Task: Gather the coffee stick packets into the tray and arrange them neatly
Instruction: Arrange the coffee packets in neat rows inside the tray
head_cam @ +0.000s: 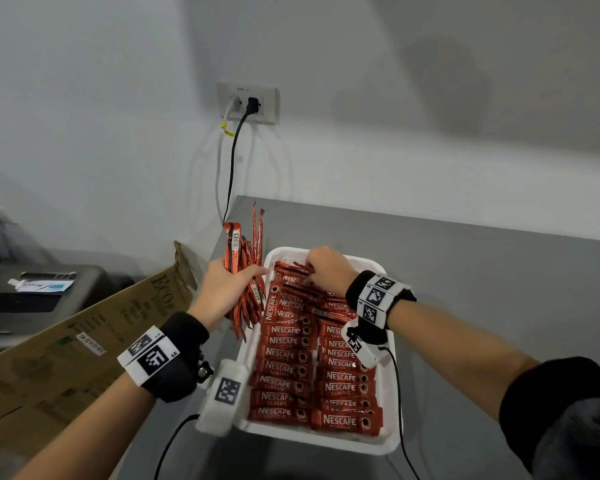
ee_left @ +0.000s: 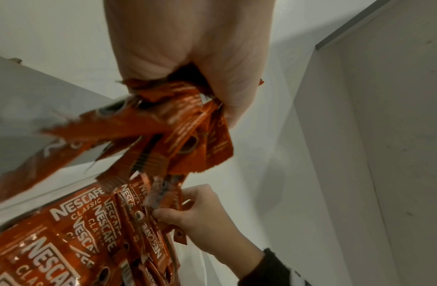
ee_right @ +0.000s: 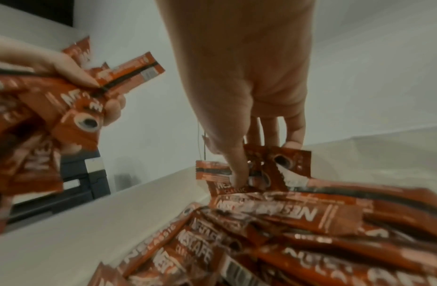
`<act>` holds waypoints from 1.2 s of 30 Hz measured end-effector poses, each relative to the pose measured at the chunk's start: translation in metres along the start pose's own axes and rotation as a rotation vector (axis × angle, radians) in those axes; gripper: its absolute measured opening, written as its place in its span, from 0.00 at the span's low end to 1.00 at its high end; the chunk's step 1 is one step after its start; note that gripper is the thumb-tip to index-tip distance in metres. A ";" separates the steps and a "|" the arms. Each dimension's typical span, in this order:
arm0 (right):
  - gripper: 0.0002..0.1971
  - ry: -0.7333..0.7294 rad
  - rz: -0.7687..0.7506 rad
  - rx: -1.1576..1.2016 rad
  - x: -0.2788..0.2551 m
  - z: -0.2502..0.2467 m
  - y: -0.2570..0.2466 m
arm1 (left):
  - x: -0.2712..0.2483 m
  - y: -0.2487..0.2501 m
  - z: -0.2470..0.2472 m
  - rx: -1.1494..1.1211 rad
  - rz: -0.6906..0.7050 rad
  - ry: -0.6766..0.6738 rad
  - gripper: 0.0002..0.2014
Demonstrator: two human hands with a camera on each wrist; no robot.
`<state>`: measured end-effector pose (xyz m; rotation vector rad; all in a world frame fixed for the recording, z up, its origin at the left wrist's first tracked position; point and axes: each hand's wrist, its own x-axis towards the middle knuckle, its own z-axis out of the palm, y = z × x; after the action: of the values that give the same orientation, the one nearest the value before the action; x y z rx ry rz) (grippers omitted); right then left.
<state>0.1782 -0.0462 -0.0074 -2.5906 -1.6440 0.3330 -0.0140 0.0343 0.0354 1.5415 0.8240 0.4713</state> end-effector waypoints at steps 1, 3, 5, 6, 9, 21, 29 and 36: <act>0.13 0.003 0.011 0.023 -0.003 -0.006 0.001 | 0.000 0.000 0.000 0.004 0.005 0.003 0.09; 0.10 0.021 0.020 0.062 -0.013 -0.018 0.003 | 0.000 0.000 0.000 0.002 0.011 0.010 0.09; 0.09 0.035 -0.011 0.114 -0.030 -0.030 -0.001 | 0.001 0.000 -0.001 -0.002 0.011 0.013 0.10; 0.09 0.026 -0.039 0.154 -0.041 -0.034 -0.005 | 0.001 0.000 0.000 -0.001 0.010 0.014 0.10; 0.08 -0.140 -0.120 0.249 -0.076 -0.031 -0.023 | 0.002 0.002 0.000 0.001 0.011 0.020 0.10; 0.17 -0.505 -0.228 0.174 -0.105 0.019 -0.052 | -0.002 0.003 0.001 0.003 0.017 0.028 0.11; 0.18 -0.338 -0.134 0.193 -0.086 0.004 -0.050 | -0.003 0.004 -0.001 -0.003 0.028 0.032 0.10; 0.22 -0.130 -0.015 0.129 -0.023 0.008 -0.055 | -0.003 0.007 -0.001 0.007 0.030 0.039 0.09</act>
<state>0.1180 -0.0432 -0.0033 -2.5095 -1.6204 0.5979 -0.0155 0.0327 0.0426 1.5574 0.8340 0.5219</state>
